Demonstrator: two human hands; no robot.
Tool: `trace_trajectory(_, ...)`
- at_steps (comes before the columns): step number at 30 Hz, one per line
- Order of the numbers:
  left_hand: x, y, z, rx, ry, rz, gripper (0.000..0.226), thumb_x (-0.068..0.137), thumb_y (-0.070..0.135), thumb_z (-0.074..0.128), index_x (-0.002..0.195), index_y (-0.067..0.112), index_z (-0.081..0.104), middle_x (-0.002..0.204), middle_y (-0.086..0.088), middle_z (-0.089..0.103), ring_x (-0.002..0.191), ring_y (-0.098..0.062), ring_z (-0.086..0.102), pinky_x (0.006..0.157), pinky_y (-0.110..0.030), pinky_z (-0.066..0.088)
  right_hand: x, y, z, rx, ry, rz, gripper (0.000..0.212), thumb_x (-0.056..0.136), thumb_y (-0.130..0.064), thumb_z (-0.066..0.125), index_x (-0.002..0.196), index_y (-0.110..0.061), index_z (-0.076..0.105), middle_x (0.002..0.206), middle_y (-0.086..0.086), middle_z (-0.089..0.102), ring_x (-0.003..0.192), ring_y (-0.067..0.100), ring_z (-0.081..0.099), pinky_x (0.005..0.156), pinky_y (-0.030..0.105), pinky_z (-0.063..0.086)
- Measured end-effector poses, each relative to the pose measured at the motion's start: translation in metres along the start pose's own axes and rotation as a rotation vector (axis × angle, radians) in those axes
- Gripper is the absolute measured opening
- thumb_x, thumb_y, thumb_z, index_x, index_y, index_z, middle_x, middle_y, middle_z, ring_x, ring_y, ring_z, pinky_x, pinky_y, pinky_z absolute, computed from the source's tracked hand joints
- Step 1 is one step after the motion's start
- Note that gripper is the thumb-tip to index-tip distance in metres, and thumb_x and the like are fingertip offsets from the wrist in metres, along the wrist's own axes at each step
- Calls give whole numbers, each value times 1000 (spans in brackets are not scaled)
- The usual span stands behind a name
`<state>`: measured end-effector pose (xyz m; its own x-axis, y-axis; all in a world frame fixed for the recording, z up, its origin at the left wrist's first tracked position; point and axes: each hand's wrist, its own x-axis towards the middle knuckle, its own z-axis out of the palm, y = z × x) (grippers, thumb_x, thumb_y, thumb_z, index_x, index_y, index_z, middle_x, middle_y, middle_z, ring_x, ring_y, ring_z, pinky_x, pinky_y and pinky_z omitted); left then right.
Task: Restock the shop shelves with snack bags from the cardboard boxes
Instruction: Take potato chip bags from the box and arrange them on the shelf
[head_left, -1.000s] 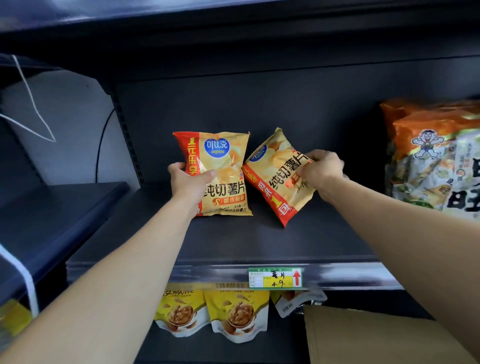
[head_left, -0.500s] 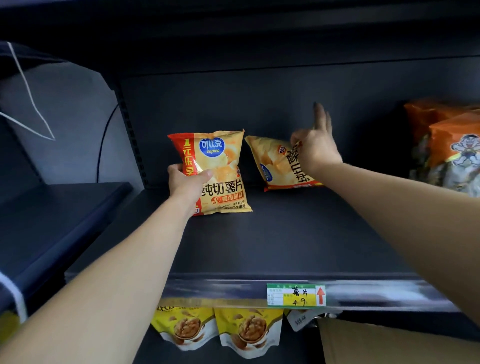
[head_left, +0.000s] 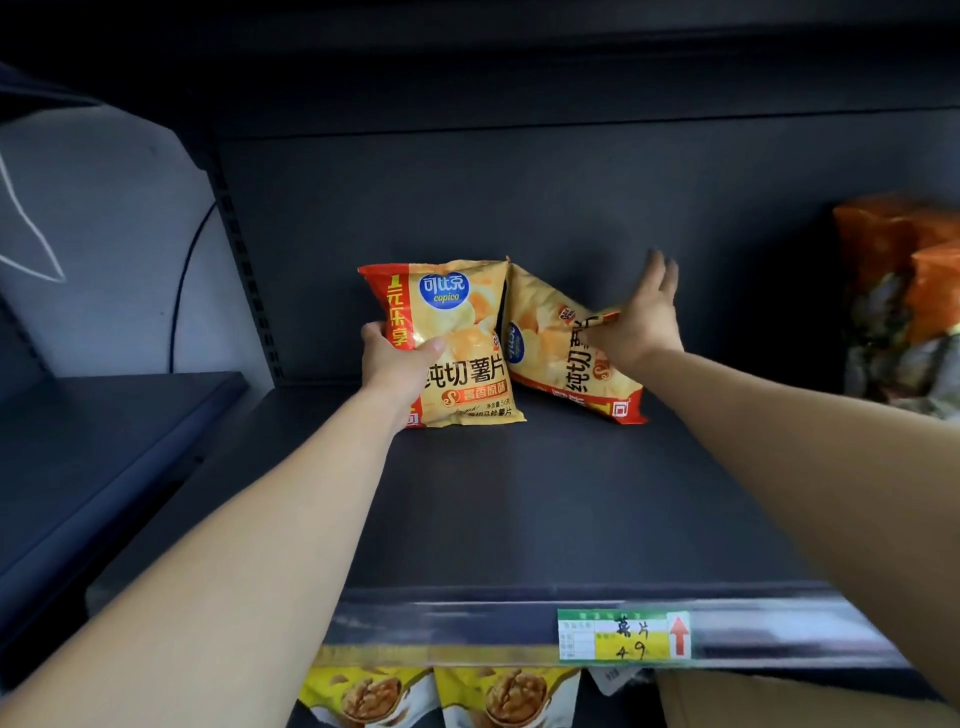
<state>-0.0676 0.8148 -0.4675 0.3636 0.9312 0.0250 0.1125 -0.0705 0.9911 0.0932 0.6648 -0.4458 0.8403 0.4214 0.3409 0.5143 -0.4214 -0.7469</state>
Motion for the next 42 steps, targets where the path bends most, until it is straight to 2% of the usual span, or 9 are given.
trace_trajectory(4, 1, -1, 5, -10, -14, -1, 51, 89, 20, 66, 128, 19, 34, 116, -5, 59, 92, -19, 61, 71, -36, 50, 4, 11, 11, 80, 51, 218, 128, 67, -28, 85, 151, -14, -11, 161, 5, 2, 145, 28, 18, 113, 40, 32)
trace_trajectory(6, 0, 0, 8, -12, -23, 0, 50, 89, 19, 66, 128, 19, 34, 115, -5, 59, 91, -19, 62, 68, -35, 50, -2, 18, 15, 98, -53, 406, 124, 66, -37, 85, 150, -9, -3, 154, 11, 27, 142, 31, 27, 113, 44, 31)
trace_trajectory(9, -1, 1, 12, 10, -32, 2, 50, 89, 19, 65, 128, 20, 34, 116, -5, 59, 93, -21, 63, 69, -36, 52, -13, 29, 19, 109, -191, 418, 84, 76, -24, 80, 139, -8, 27, 135, 10, 50, 127, 28, 47, 100, 37, 41)
trace_trajectory(12, 1, 1, 11, 38, -30, 5, 50, 89, 19, 66, 128, 22, 35, 116, -5, 59, 96, -22, 64, 74, -39, 54, -12, 33, 13, 147, -89, 321, 54, 81, -16, 72, 126, -13, 42, 122, 7, 59, 115, 27, 56, 96, 38, 47)
trace_trajectory(17, 7, 4, 11, 73, -5, 0, 53, 88, 19, 67, 131, 22, 35, 118, -6, 59, 102, -24, 63, 85, -45, 55, 12, 18, -16, -102, 186, 58, 51, 84, -8, 48, 128, -32, 41, 127, -3, 52, 128, 25, 37, 106, 50, 22)
trace_trajectory(24, 11, 7, 16, 97, -8, 6, 45, 91, 20, 63, 130, 20, 43, 114, -2, 60, 105, -22, 61, 86, -41, 52, 38, -10, -51, -344, 70, -244, 62, 88, -1, 35, 130, -44, 52, 134, -1, 51, 129, 29, 26, 106, 43, 20)
trace_trajectory(29, 9, 5, 23, 104, -58, 37, 34, 93, 19, 61, 123, 19, 45, 111, -2, 59, 97, -20, 60, 81, -38, 50, 35, -11, -24, -375, 27, -23, 62, 92, -40, 56, 145, -33, 25, 157, 5, 5, 138, 37, 17, 109, 54, 28)
trace_trajectory(34, 4, 2, 30, 150, -112, 82, 46, 93, 17, 61, 132, 20, 38, 114, -1, 53, 105, -21, 56, 82, -36, 47, 22, -6, -4, -213, 82, 13, 91, 93, -35, 57, 152, -22, -10, 156, 8, -25, 142, 41, 17, 106, 44, 36)
trace_trajectory(42, 4, 1, 37, 363, 62, 82, 59, 87, 24, 68, 134, 22, 32, 136, -12, 37, 128, -31, 39, 97, -44, 43, 12, 6, -2, -460, 357, -179, 35, 94, -12, 47, 127, -3, 41, 138, 19, 31, 119, 37, 36, 91, 38, 39)
